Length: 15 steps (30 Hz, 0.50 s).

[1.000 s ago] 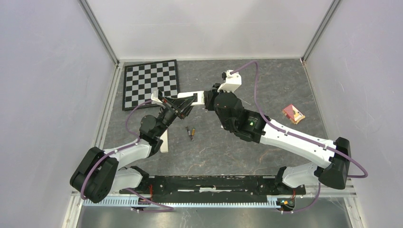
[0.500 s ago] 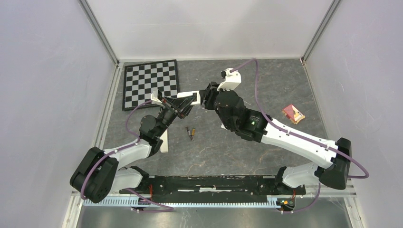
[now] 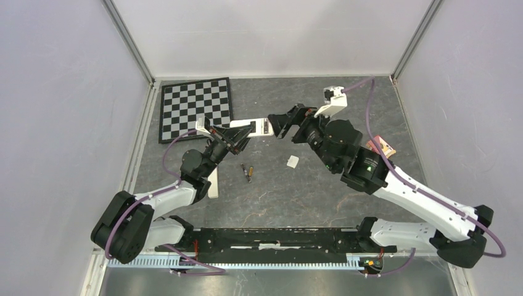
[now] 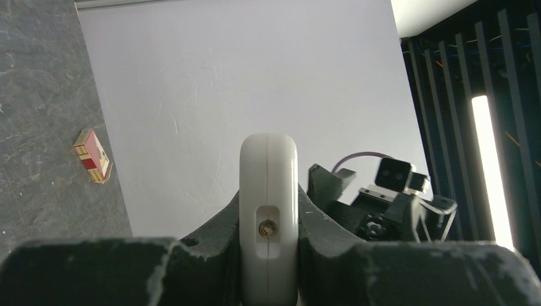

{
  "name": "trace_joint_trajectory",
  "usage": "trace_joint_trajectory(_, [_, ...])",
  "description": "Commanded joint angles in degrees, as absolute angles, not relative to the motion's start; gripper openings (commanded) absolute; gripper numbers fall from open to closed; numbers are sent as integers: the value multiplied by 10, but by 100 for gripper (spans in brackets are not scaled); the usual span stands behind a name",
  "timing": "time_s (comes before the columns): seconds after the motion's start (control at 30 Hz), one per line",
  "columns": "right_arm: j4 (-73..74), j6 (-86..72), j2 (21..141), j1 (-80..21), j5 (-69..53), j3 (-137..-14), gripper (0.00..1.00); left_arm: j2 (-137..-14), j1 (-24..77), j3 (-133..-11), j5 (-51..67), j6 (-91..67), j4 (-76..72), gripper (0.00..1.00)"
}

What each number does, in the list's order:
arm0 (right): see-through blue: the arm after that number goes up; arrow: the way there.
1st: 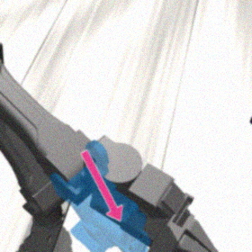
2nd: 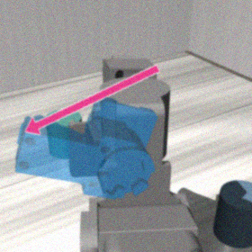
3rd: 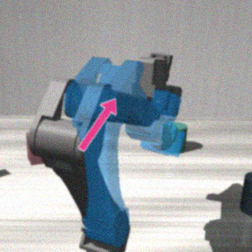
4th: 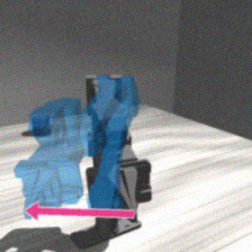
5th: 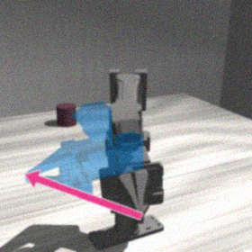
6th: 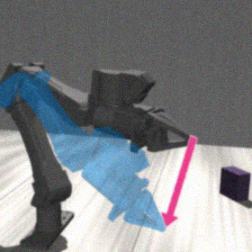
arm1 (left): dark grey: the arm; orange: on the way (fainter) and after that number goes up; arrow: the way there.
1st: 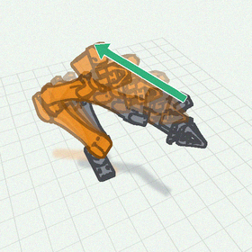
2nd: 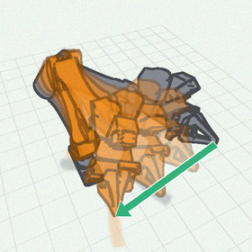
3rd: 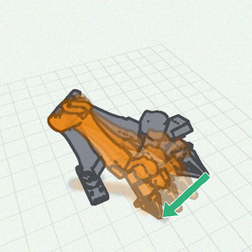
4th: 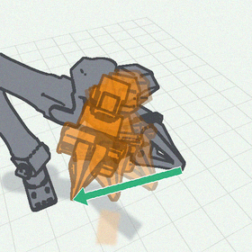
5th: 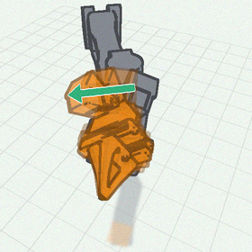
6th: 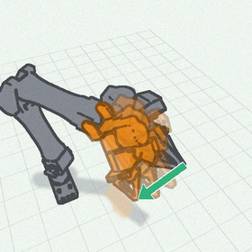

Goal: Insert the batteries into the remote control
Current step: Load the battery into the remote control.

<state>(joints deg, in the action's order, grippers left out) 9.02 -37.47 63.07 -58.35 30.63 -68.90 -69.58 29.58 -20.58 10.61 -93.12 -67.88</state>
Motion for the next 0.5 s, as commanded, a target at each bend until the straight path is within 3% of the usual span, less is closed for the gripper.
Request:
trace_joint_trajectory(0.0, [103, -463, 621, -527, 180, -628, 98, -686, 293, -220, 121, -880, -720, 2])
trace_joint_trajectory(0.27, [81, -586, 627, -495, 126, -615, 98, -709, 292, -232, 138, -860, -758, 2])
trace_joint_trajectory(0.47, [-49, -717, 607, -482, 105, -527, 98, -758, 283, -239, 142, -879, -825, 2])
